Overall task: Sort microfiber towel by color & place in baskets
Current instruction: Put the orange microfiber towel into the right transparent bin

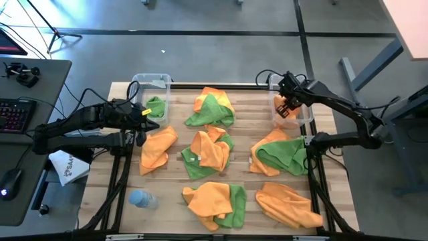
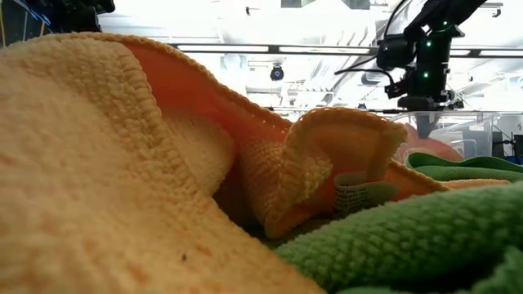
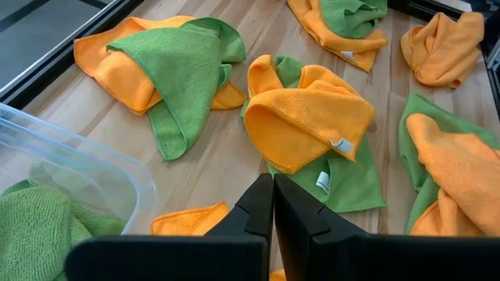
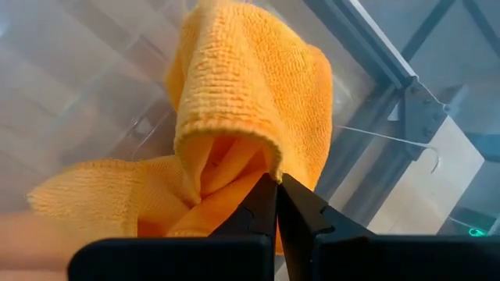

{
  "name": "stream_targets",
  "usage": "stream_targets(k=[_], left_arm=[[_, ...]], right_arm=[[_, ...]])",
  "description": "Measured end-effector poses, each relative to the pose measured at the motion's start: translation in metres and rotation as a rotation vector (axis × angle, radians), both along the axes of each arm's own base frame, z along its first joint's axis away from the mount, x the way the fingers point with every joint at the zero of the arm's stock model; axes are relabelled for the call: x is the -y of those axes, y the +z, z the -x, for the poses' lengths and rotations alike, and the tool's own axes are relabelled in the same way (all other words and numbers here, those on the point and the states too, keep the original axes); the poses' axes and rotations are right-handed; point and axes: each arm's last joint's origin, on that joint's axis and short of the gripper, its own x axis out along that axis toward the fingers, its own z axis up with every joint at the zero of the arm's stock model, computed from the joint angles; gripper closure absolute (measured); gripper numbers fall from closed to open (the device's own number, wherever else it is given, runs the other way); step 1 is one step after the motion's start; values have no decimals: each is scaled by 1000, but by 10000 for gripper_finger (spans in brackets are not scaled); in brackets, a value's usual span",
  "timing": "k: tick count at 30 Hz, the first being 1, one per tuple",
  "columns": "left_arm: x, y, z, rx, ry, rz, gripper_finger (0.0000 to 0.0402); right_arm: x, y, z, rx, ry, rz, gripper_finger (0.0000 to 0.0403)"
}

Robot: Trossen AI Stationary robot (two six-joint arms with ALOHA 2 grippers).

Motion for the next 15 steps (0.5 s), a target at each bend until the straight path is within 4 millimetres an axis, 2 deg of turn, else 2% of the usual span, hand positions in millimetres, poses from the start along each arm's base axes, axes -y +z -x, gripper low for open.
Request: stream_targets(k=[3, 6, 15], left_arm=[[0, 0, 0, 0, 0, 0, 402], [0, 0, 0, 0, 0, 0, 402], [0, 0, 0, 0, 0, 0, 402]], right_arm=[[-3, 5, 3, 19, -7, 17, 401], [-6, 9, 6, 44, -31, 33, 382], [-13, 17, 16, 6, -127, 109, 258]])
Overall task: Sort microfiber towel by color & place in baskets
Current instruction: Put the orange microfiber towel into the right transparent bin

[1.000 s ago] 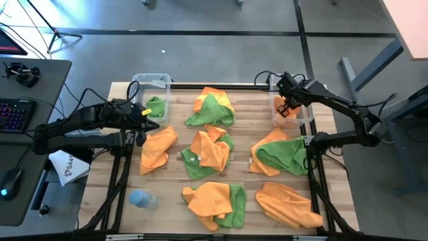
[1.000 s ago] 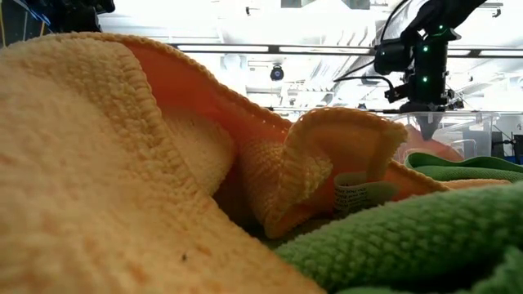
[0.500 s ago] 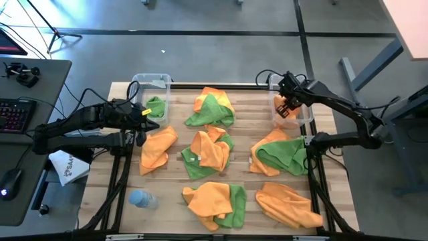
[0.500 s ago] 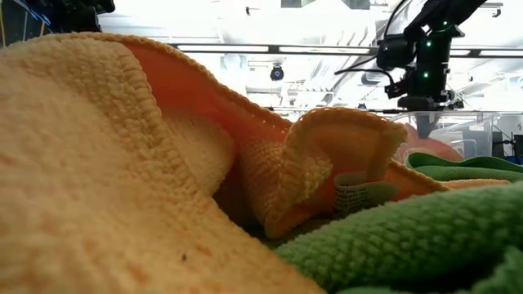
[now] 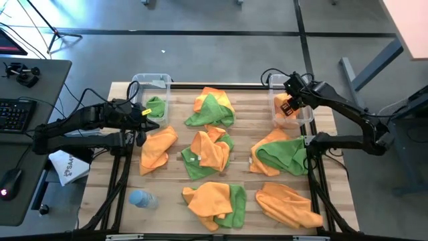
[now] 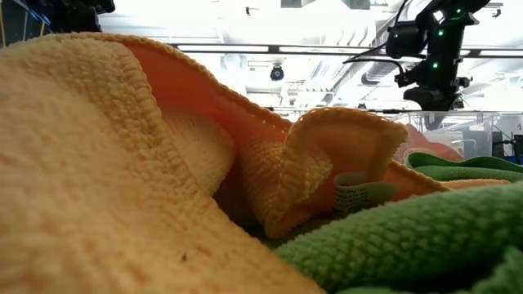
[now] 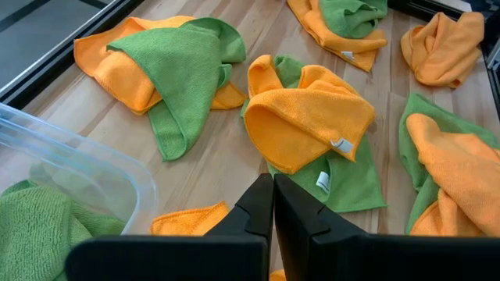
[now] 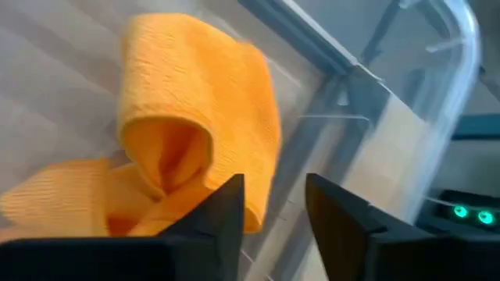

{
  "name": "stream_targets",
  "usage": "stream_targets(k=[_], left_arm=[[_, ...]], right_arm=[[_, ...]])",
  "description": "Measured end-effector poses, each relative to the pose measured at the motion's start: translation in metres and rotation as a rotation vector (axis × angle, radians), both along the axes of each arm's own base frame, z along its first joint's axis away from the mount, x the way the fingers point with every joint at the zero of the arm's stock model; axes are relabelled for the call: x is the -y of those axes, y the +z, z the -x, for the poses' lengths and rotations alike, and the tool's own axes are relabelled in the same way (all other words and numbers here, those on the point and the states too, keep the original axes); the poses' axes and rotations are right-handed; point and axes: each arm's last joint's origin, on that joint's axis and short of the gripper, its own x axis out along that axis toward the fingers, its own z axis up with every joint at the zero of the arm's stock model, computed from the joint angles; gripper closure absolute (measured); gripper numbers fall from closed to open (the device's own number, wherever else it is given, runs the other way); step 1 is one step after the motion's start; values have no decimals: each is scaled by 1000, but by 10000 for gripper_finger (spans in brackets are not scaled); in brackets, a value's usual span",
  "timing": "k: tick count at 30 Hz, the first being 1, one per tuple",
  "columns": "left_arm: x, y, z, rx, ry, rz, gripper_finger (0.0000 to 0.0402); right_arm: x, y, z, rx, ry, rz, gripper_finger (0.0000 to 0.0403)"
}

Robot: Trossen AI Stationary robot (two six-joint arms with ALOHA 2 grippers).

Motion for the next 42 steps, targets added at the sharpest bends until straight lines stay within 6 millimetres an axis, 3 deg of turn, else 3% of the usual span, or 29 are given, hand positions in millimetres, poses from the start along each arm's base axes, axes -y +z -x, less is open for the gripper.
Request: stream_targets(k=[4, 10, 15, 21, 25, 30, 37, 42], left_arm=[[0, 0, 0, 0, 0, 0, 402], [0, 0, 0, 0, 0, 0, 402], [0, 0, 0, 0, 0, 0, 402], [0, 0, 0, 0, 0, -1, 401], [0, 0, 0, -5, -16, -20, 401], [0, 0, 0, -20, -72, -88, 401], [0, 0, 0, -18, -65, -80, 402], [0, 0, 0, -19, -66, -81, 401]], right_arm=[[-7, 5, 6, 40, -29, -6, 228], [-22, 21, 18, 194, -89, 57, 241], [-41, 38, 31, 409, -108, 90, 293], [-58, 52, 36, 627, -9, 96, 393], [-65, 59, 23, 749, 73, 91, 394], [-74, 64, -12, 846, 214, 87, 400], [-90, 56, -66, 861, 303, 105, 402], [-103, 48, -91, 894, 335, 59, 402]])
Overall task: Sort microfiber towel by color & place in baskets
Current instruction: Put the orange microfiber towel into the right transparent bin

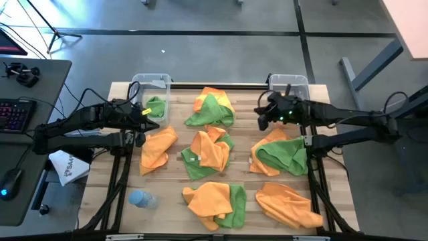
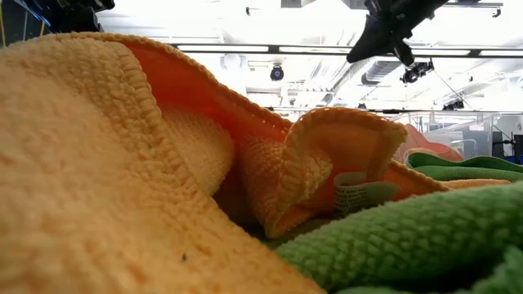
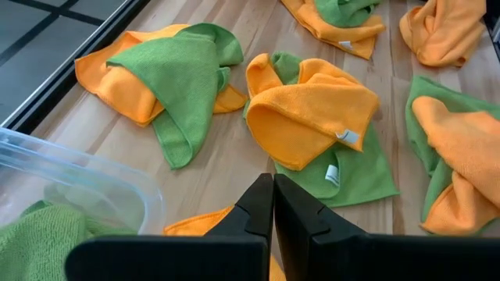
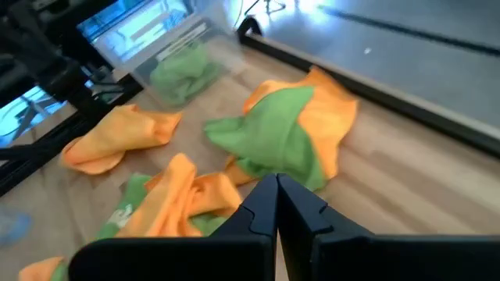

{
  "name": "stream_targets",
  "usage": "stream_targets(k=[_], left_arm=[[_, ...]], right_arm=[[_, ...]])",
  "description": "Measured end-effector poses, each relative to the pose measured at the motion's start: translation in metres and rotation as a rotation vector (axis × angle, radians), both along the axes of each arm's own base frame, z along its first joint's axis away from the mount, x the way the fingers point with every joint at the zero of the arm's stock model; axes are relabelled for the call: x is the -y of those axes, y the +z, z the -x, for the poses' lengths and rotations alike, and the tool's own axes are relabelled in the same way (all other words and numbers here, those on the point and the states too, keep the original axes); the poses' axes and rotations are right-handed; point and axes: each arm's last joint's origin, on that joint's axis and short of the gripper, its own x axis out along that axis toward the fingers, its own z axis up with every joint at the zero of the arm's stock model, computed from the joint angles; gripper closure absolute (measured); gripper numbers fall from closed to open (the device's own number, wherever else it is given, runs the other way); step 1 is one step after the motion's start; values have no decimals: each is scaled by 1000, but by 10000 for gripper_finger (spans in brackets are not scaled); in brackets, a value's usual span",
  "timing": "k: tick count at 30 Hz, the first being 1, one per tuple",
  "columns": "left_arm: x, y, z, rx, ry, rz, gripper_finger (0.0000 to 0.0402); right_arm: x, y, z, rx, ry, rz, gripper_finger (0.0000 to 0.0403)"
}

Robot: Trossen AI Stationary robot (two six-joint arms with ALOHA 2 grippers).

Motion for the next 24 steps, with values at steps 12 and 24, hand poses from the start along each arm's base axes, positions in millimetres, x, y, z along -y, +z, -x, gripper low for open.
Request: stream_targets(k=[12, 24], left_arm=[[0, 0, 0, -1, 0, 0, 402], [0, 0, 0, -2, -5, 3, 401]], right_arm=[[-46, -7, -37, -72, 42, -76, 403], [-70, 31, -87, -284, 63, 1, 403]])
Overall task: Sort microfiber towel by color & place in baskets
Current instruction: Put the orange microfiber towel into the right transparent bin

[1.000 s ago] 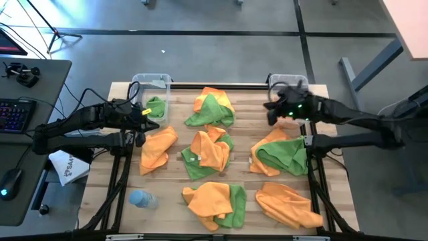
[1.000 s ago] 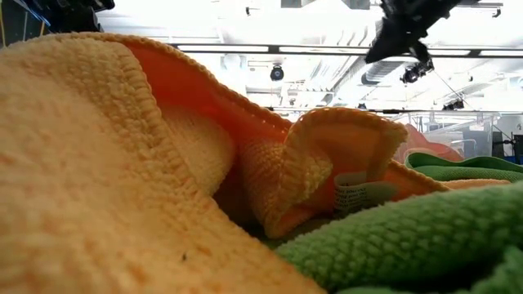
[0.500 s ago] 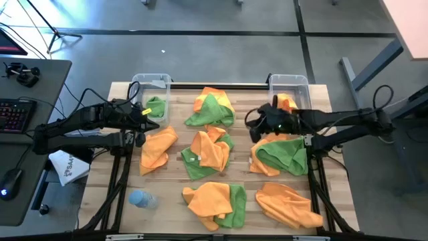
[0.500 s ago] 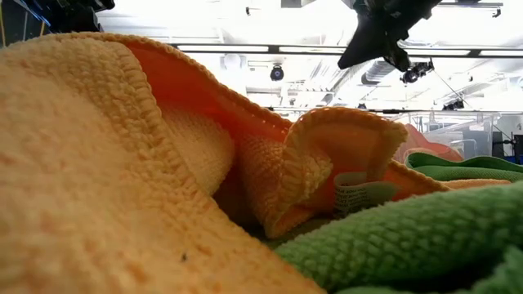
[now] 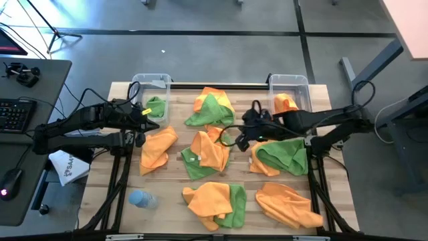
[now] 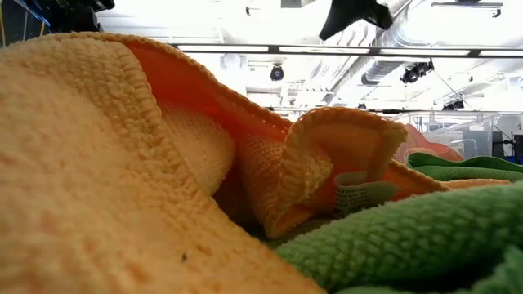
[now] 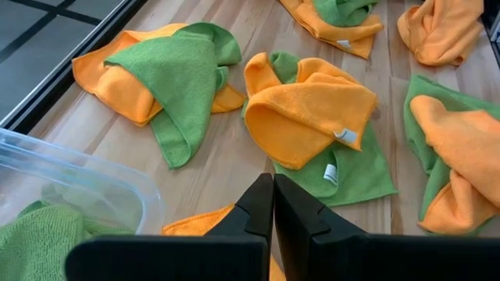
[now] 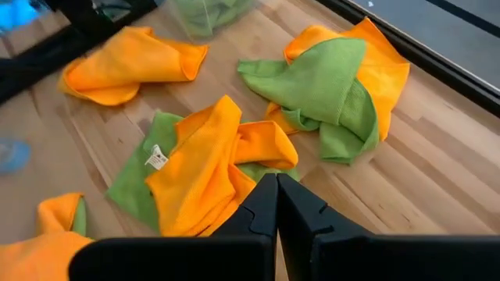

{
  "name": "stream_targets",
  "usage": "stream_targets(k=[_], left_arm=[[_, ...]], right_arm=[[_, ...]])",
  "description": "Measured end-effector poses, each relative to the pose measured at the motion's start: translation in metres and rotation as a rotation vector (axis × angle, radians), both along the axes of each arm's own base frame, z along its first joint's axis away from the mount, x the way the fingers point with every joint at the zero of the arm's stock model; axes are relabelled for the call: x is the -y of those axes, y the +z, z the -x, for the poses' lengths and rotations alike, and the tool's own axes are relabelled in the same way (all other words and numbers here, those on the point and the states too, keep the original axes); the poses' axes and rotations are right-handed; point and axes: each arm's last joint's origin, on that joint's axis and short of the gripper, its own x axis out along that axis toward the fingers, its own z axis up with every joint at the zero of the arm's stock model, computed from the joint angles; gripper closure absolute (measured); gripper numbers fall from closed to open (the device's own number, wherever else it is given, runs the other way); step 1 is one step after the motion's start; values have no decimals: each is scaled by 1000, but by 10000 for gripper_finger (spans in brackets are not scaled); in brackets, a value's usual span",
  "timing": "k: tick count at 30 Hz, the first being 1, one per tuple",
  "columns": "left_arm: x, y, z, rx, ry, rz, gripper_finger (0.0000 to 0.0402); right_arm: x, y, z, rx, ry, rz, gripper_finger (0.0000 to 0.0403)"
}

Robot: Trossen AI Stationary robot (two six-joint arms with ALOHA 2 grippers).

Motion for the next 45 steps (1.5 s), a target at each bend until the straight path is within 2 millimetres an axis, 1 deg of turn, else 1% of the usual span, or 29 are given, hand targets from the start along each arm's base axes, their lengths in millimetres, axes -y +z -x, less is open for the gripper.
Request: stream_targets(k=[3, 8, 11, 14, 19, 22, 24, 28, 33, 36, 39, 42, 45], left_arm=[[0, 0, 0, -1, 0, 0, 402], [0, 0, 0, -8, -17, -19, 402], [0, -1, 1, -21, -47, -47, 402], [1, -2, 2, -44, -58, -53, 402], [1, -4, 3, -61, -59, -50, 401], [1, -4, 3, -61, -60, -50, 401], [1, -4, 3, -61, -60, -50, 401], [1, -4, 3, -61, -60, -50, 402], [2, -4, 3, -56, -99, -44, 401], [3, -3, 2, -51, -141, -40, 401], [3, -3, 2, -53, -129, -43, 402], [2, -3, 3, -54, -118, -45, 401], [2, -3, 2, -54, -116, -44, 401]], right_arm=[[-3, -2, -19, -51, 35, 3, 403], [-12, -18, -55, -146, 216, 11, 403], [-15, -33, -74, -211, 312, 55, 402], [-17, -52, -91, -271, 363, 89, 402], [-20, -78, -110, -334, 367, 86, 402], [-19, -91, -118, -352, 379, 48, 401], [-17, -98, -122, -348, 367, 8, 392], [-9, -108, -125, -376, 318, -20, 350], [4, -108, -128, -332, 208, -76, 290], [9, -108, -129, -304, 155, -111, 264], [11, -107, -131, -272, 128, -127, 247], [11, -106, -133, -252, 131, -126, 239], [10, -116, -137, -265, 133, -137, 238]])
